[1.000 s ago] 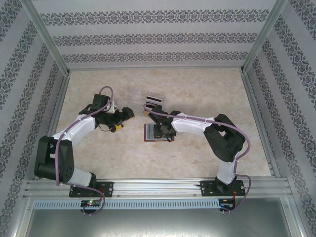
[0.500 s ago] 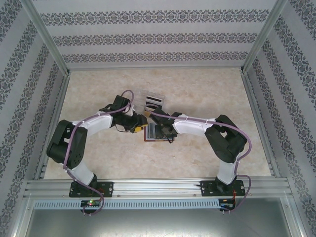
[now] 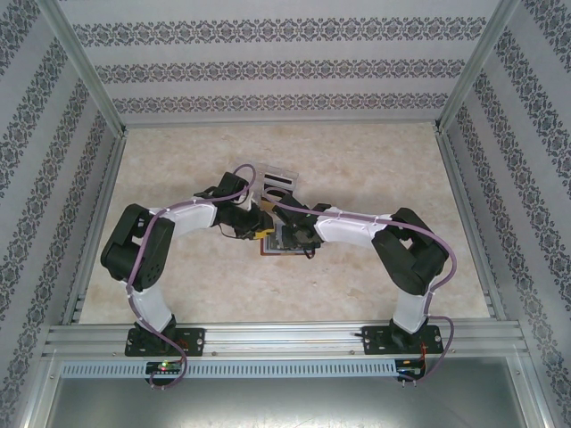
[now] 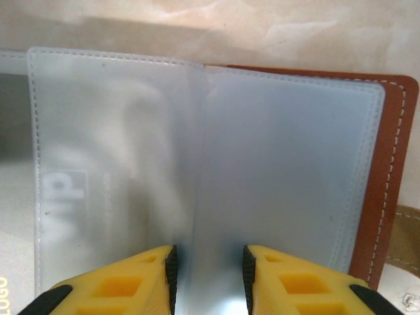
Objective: Take the credit cards out of the card holder
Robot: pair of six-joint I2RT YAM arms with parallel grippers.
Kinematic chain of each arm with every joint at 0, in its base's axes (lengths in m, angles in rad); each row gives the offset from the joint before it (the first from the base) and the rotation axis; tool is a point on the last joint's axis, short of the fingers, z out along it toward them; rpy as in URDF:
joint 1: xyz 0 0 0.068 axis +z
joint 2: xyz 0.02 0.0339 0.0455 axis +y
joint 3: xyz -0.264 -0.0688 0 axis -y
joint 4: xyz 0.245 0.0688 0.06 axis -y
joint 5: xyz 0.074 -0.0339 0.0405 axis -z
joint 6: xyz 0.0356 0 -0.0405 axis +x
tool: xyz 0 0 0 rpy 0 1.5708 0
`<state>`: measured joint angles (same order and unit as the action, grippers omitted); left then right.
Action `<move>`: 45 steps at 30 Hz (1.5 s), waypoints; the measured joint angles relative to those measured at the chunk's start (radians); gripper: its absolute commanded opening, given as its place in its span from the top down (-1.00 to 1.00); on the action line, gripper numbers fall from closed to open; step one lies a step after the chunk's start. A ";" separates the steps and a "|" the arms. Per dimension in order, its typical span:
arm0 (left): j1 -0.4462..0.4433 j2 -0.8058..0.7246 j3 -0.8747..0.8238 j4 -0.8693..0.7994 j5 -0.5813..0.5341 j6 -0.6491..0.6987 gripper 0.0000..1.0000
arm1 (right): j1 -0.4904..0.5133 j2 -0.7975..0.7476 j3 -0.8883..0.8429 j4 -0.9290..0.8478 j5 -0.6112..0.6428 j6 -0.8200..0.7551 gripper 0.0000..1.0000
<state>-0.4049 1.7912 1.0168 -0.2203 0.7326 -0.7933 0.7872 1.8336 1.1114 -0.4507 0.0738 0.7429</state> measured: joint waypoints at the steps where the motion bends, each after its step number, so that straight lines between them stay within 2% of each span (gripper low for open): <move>1: 0.000 0.001 0.000 0.000 0.000 0.001 0.48 | 0.000 0.000 -0.001 0.001 0.000 0.003 0.36; 13: -0.001 0.034 0.000 0.001 0.002 0.003 0.62 | -0.013 -0.041 -0.061 0.076 -0.036 0.017 0.48; 27: -0.032 0.064 0.001 0.054 0.054 -0.024 0.61 | -0.026 -0.072 -0.107 0.138 -0.057 0.022 0.57; 35: -0.035 0.067 0.001 0.057 0.053 -0.031 0.53 | -0.026 -0.101 -0.130 0.161 -0.064 0.030 0.51; 45: -0.042 0.103 0.044 0.075 0.066 -0.037 0.40 | -0.026 -0.264 -0.199 0.224 -0.059 0.040 0.40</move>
<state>-0.4469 1.8938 1.0611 -0.1452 0.7986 -0.8299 0.7609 1.5692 0.9123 -0.2264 0.0151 0.7830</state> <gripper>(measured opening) 0.286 0.298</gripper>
